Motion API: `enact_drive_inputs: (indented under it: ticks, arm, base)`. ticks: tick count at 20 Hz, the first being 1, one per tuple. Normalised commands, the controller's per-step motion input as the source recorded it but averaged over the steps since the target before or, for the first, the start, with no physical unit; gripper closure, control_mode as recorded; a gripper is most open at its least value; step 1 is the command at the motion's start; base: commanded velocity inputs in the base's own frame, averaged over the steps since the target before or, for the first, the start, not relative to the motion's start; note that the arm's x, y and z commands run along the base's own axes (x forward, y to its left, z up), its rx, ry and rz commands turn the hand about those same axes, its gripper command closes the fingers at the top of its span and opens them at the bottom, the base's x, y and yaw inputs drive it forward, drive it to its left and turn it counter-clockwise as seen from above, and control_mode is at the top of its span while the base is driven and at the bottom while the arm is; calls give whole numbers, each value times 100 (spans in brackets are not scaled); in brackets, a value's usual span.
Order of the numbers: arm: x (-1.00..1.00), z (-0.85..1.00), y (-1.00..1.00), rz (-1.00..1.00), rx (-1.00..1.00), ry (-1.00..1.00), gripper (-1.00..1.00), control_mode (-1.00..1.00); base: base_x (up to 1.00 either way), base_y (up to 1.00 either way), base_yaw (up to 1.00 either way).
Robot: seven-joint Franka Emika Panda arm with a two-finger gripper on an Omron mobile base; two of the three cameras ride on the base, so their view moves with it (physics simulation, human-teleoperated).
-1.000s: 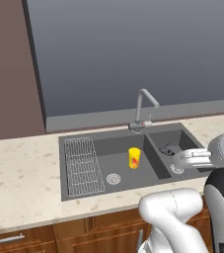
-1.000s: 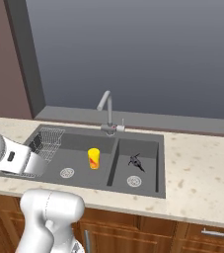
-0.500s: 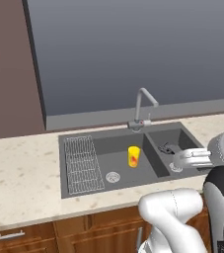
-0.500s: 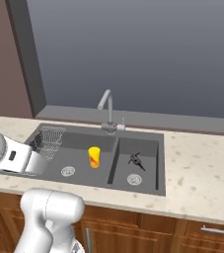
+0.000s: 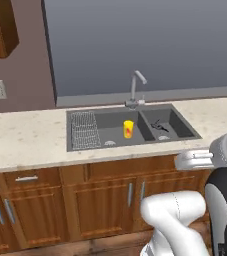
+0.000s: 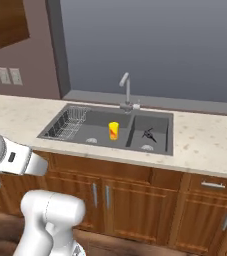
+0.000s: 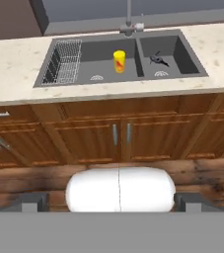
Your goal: Pick the teapot and cup and place them in the sink. Then turn on the water.
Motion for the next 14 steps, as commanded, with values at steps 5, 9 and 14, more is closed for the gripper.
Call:
enact_drive_inputs:
  ticks: [5,9,14]
  arm:
    - [0,0,0,0,0,0,-100,100]
    - [0,0,0,0,0,0,-100,100]
    - [0,0,0,0,0,0,-100,100]
  base:
    - [-72,0,38]
    - [-39,-4,55]
    - [-31,-11,66]
